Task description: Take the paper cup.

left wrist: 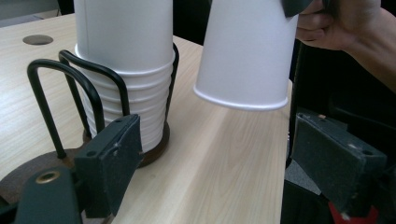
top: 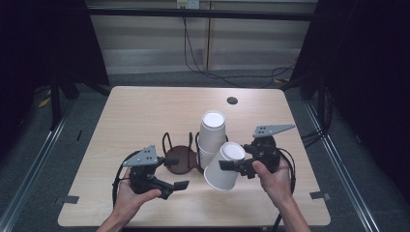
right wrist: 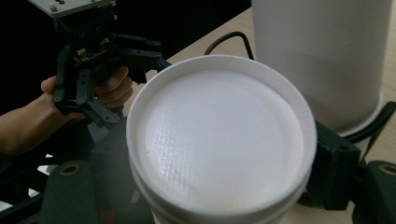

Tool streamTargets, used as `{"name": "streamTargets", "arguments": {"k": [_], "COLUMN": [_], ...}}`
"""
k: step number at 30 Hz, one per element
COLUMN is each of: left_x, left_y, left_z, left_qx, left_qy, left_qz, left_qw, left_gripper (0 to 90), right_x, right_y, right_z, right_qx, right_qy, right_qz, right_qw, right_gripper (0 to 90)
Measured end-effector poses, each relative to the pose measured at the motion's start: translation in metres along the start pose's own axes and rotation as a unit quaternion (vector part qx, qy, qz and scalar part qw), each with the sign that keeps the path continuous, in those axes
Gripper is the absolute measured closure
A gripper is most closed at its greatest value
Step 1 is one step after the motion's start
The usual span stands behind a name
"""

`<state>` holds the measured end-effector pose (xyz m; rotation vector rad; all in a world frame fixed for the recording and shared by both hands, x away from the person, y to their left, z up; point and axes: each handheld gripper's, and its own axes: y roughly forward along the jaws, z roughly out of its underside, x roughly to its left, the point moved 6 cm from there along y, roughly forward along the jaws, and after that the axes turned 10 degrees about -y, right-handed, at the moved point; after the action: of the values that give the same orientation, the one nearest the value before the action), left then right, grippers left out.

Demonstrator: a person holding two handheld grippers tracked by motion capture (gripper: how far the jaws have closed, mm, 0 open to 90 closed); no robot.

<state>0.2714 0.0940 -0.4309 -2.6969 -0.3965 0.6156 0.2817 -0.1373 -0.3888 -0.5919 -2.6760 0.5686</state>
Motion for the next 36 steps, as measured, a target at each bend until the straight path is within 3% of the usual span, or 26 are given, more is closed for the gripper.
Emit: {"name": "streamTargets", "arguments": {"k": [3,10,15,16,25,36], "left_x": [0.002,0.001,-0.002,-0.002,-0.005,-0.004], "left_y": [-0.005,-0.002,0.006,0.007,0.013,0.025], "left_z": [0.003,0.011,0.014,0.015,0.017,0.023], "left_qx": [-0.010,-0.001,0.012,0.013,0.011,0.024], "left_qy": [-0.008,-0.009,-0.002,-0.003,-0.001,-0.005], "left_qz": [-0.006,0.002,0.012,0.007,0.024,0.021], "left_qw": [0.9999,1.0000,0.9998,0.9999,0.9996,0.9995], "left_gripper": [16.1,16.1,15.9,15.9,15.9,15.7], "right_x": [0.005,0.014,0.016,0.017,0.024,0.025], "right_y": [0.011,0.029,0.035,0.038,0.054,0.063], "right_z": [-0.001,0.001,-0.003,-0.003,-0.003,0.000], "right_qx": [-0.015,-0.008,-0.009,-0.007,0.002,0.001], "right_qy": [-0.001,-0.011,-0.015,-0.017,-0.024,-0.017], "right_qz": [-0.026,-0.039,-0.045,-0.046,-0.055,-0.065], "right_qw": [0.9996,0.9992,0.9988,0.9988,0.9982,0.9977], "right_gripper": [24.3,24.4,24.4,24.4,24.4,24.4]}}
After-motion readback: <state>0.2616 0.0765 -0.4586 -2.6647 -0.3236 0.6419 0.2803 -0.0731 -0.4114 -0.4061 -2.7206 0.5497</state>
